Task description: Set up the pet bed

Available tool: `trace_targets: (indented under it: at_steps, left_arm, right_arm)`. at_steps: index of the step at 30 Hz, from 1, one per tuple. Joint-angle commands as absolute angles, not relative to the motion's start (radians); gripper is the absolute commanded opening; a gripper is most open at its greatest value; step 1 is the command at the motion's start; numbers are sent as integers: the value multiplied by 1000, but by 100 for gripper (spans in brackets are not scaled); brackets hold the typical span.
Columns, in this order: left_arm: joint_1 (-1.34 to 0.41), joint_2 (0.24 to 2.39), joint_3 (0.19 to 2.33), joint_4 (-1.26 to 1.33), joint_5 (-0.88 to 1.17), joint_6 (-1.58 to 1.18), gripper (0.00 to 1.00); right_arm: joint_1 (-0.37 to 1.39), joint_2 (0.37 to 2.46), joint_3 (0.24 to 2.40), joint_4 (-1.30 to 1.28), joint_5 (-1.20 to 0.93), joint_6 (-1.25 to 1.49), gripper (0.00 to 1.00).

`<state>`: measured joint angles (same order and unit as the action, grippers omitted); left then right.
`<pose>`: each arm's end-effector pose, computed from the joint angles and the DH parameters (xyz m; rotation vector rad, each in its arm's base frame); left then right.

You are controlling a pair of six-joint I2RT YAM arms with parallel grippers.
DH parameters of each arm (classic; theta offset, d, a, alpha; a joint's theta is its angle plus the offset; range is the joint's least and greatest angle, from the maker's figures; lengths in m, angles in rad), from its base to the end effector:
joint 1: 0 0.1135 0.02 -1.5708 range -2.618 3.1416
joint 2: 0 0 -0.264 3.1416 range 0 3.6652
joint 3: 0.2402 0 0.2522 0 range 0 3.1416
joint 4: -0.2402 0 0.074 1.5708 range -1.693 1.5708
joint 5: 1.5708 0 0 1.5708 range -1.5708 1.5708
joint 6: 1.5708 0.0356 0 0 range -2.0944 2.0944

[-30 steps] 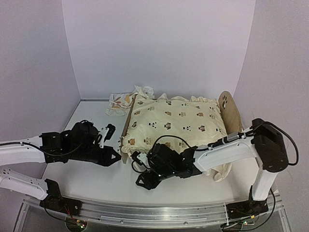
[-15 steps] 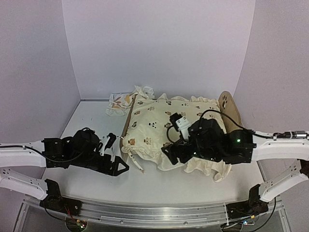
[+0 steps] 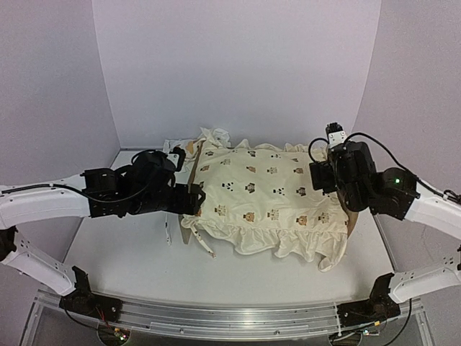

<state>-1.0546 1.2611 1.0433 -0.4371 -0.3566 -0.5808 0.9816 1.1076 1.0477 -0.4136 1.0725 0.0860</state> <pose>0.1474 -0.2346 0.3052 0.3292 2.2034 -0.5245 0.1545 0.1748 0.3534 -0.1788 1.7944 -0.3401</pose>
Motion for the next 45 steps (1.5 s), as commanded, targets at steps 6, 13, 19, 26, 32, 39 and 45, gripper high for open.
trace_targets:
  at_steps: [6,13,19,26,32,39,45]
  left_arm:
    - [-883,1374,1129,-331,-361,-451,91]
    - [-818,1507,1193,-336,-333,-425,86]
    - [-784,1588,1181,-290,-304,-434,66]
    - [-777,1604,1153,-275,-290,-459,53]
    - [-778,1460,1083,-333,-318,-505,52]
    - [-796,1258,1066,-471,-395,-519,54]
    - [-896,1191,1100,-471,-440,-426,56]
  right_arm:
    - [579,1154,1113,-690,844,278,98]
    - [506,1233,1103,-707,764,308,88]
    - [505,1236,1092,-709,662,310,57]
    - [505,1294,1133,-704,537,282,23]
    - [507,1342,1151,-655,383,277,6]
    - [579,1412,1218,-617,341,259,0]
    - [703,1487,1293,-613,383,222,0]
